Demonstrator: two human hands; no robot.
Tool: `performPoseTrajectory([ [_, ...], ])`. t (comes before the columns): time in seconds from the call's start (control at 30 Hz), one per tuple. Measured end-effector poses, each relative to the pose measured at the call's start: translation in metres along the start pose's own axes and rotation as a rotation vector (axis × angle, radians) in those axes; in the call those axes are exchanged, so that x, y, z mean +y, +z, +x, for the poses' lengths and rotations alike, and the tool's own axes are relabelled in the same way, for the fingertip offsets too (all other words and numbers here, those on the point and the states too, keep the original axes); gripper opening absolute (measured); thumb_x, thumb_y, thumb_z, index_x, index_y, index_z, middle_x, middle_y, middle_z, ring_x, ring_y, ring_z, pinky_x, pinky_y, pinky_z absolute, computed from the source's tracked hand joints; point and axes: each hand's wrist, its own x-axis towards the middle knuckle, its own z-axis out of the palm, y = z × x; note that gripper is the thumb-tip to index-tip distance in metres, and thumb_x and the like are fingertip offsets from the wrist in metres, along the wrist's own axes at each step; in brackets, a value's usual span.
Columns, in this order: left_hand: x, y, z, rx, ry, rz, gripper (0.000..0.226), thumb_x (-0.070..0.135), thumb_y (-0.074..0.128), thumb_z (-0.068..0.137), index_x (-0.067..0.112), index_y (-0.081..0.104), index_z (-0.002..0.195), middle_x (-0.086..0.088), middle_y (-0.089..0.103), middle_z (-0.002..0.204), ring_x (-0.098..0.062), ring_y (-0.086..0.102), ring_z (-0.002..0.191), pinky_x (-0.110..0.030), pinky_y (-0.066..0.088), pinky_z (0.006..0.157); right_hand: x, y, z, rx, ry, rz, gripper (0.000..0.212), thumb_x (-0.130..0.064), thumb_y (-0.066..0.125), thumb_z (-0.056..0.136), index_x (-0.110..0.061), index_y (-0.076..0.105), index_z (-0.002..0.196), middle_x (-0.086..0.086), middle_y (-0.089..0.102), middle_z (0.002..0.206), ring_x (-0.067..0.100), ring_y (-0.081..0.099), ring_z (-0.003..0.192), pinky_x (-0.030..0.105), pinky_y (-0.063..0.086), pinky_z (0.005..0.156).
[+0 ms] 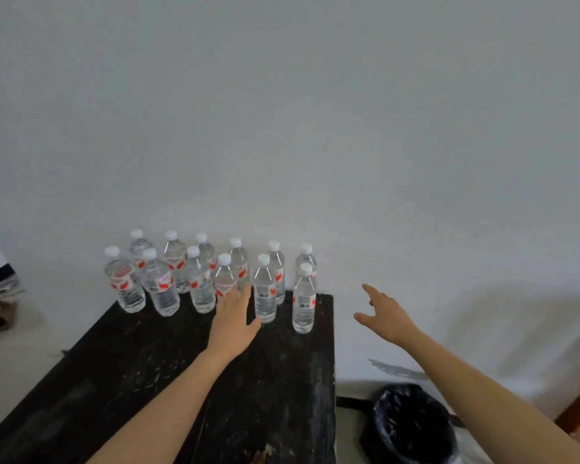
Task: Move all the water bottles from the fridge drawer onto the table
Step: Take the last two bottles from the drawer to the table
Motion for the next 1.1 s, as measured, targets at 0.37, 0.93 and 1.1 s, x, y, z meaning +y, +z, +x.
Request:
performPoseTrajectory([
  [0.37,0.028,0.006,-0.026,-0.103,0.281,-0.082,0.072,0.03,0.059,0.085,0.023,0.019,0.144,-0.005,0.029,0.148,-0.03,0.027,0.137,-0.045,0.032,0.109,0.015,-0.012,-0.126,0.219,0.174,-0.399,0.05,-0.042,0.042,0.093,-0.026,0.036,0.14,-0.001,0.039,0.144,0.019,0.03,0.135,0.036,0.026,0.107],
  [0.93,0.153,0.013,-0.236,-0.704,1.052,-0.384,0.06,0.041,0.049,0.078,0.02,0.037,0.133,-0.007,0.044,0.137,-0.031,0.041,0.123,-0.045,0.036,0.105,-0.085,0.076,-0.53,0.446,0.984,-0.625,0.023,-0.045,0.07,0.056,-0.029,0.073,0.072,-0.005,0.071,0.079,0.019,0.069,0.079,0.039,0.053,0.062],
  [1.1,0.177,-0.015,-0.35,-0.779,1.261,-0.509,0.057,0.025,0.065,0.081,0.015,0.04,0.131,-0.01,0.046,0.135,-0.031,0.043,0.123,-0.045,0.042,0.101,-0.147,0.104,-0.656,0.607,1.311,-0.526,0.023,-0.029,0.073,0.07,-0.018,0.073,0.09,0.005,0.069,0.098,0.029,0.063,0.1,0.042,0.045,0.079],
])
